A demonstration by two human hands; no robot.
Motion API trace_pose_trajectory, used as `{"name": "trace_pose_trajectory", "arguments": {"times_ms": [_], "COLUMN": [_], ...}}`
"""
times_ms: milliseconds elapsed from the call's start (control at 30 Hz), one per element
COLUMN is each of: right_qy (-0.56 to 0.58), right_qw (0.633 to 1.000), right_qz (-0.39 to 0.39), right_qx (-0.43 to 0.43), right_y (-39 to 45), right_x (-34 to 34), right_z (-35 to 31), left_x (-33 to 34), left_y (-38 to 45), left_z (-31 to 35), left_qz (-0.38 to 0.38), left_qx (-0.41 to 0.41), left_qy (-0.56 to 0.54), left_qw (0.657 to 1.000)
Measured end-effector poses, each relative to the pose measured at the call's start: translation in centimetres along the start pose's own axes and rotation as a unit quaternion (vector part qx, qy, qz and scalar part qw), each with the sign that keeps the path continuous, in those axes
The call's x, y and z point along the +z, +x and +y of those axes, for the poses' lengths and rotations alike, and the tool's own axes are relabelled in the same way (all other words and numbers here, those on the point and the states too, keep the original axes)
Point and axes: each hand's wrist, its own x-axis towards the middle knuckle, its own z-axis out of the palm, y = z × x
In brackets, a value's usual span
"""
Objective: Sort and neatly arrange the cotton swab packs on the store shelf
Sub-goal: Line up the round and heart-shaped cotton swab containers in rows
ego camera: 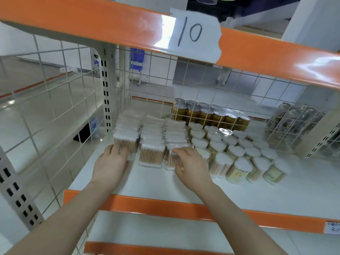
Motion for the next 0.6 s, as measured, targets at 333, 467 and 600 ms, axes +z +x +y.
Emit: {"name": "trace_pose_trajectory", "arguments": {"times_ms": [333, 467, 600], "right_qy": [0.011, 0.009, -0.011], "right_qw": [0.999, 0.999, 0.998], "right_qz": [-0.027, -0.032, -0.047], "right_qx": [-0.024, -0.028, -0.033], "right_y": [2.0, 3.0, 4.2], "right_x": [1.6, 2.0, 2.2], "right_z": [-2.2, -2.5, -2.6], "left_x": [0.2, 1.1, 1.6], "left_y": [1.1, 1.5, 2.3], "left_z": [-1.8, -2.5, -2.4], "left_qz": [0.045, 0.058, 0.099], "left_qx": [0.022, 0.050, 0.059], "left_qy": [-0.150, -0.140, -0.094], "left_qw": [0.987, 0.987, 0.989]}}
